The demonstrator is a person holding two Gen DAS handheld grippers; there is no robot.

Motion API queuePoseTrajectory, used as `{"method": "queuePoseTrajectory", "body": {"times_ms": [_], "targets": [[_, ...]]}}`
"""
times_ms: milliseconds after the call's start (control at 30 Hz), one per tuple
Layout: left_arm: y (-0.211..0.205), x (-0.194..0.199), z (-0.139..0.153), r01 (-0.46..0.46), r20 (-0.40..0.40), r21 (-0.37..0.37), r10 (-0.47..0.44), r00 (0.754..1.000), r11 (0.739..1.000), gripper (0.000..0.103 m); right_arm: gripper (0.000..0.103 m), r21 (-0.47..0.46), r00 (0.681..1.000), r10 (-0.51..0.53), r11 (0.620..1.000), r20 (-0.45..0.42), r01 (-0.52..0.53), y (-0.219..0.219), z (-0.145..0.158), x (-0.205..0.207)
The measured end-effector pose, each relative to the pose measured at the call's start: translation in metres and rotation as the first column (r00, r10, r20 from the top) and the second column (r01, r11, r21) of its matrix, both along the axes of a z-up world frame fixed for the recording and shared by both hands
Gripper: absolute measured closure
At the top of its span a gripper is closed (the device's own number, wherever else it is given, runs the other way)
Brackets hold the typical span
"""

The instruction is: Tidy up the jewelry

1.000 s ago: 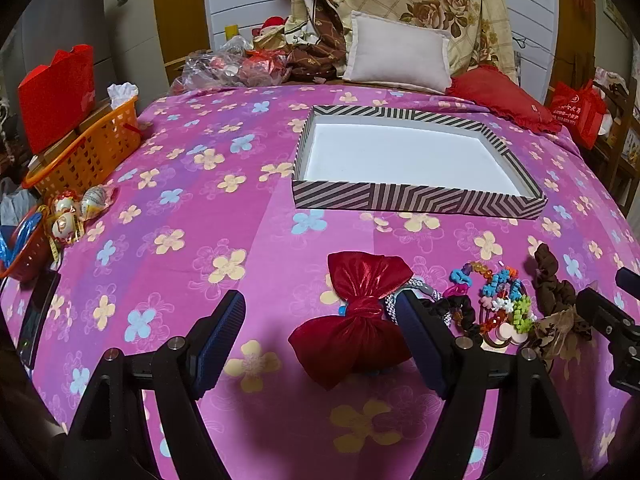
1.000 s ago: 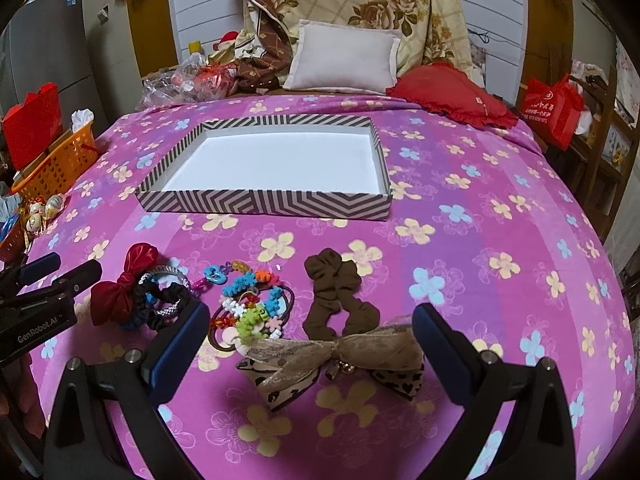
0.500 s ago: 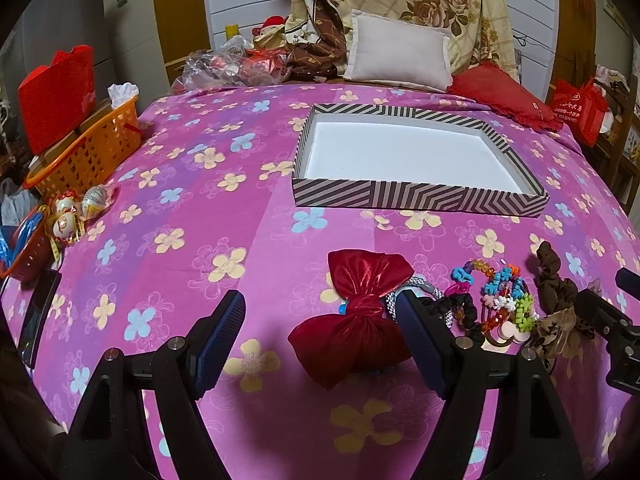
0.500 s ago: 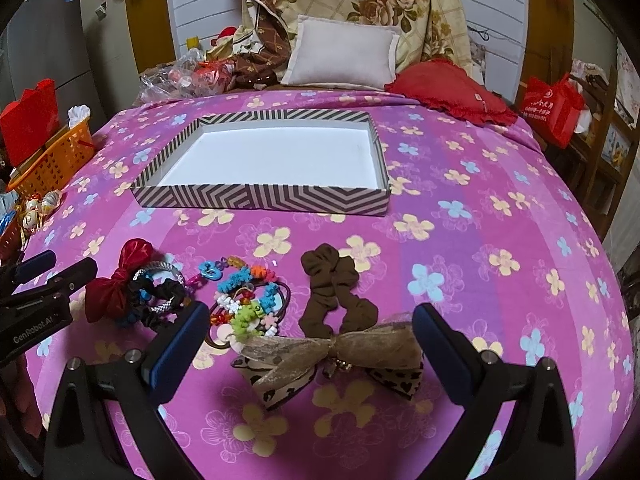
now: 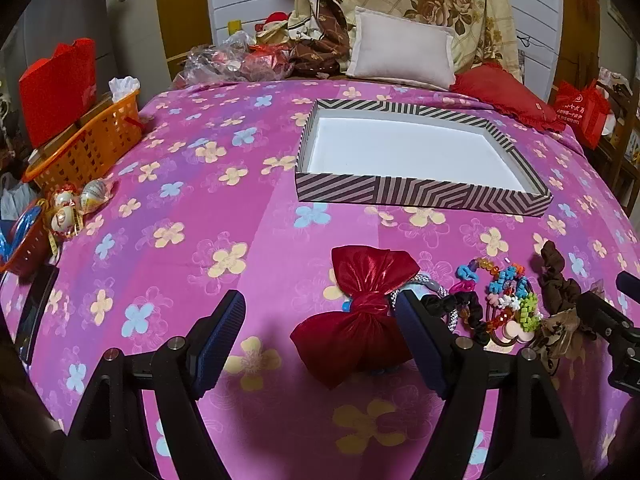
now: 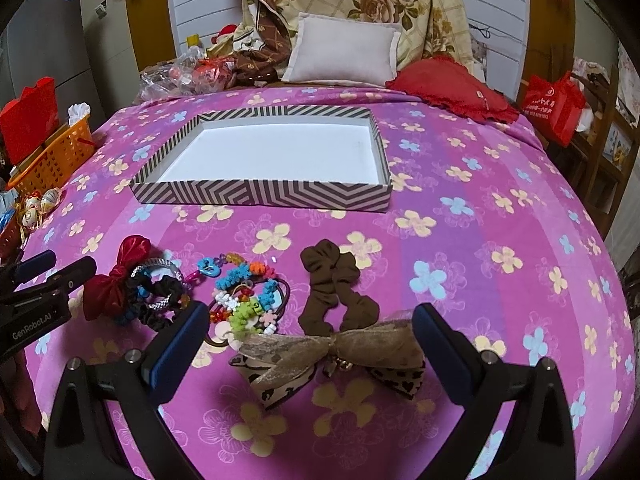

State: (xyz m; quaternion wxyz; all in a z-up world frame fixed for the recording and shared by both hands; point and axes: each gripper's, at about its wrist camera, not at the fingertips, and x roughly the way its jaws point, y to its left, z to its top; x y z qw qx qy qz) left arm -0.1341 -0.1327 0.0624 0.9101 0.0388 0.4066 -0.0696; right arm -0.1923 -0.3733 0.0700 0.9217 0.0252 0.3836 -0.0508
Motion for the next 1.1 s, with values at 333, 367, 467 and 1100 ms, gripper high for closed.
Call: {"method": "queuePoseTrajectory", "body": {"times_ms": [333, 367, 467, 1100], "targets": [[0.024, 0.009, -0.007, 0.007, -0.061, -0.075, -0.012, 0.998, 0.997, 0.042, 0.0, 0.004, 1.0, 0.003, 1.0, -0.002, -0.003, -0.007, -0.001, -0.002], [0.029, 0.01, -0.009, 0.01, -0.069, -0.082, -0.016, 0.997, 0.997, 0.042, 0.001, 0.0, 1.0, 0.005, 1.0, 0.006, -0.005, -0.008, -0.001, -0.003], [0.039, 0.011, -0.013, 0.019, -0.091, -0.105, -0.028, 0.995, 0.994, 0.044, 0.001, 0.008, 1.0, 0.004, 1.0, 0.009, -0.004, -0.01, 0.0, -0.005], [0.032, 0.02, -0.022, 0.055, -0.142, -0.151, -0.077, 0.987, 0.987, 0.045, 0.031, 0.059, 0.997, 0.043, 0.998, -0.064, -0.039, -0.045, -0.004, 0.023]]}}
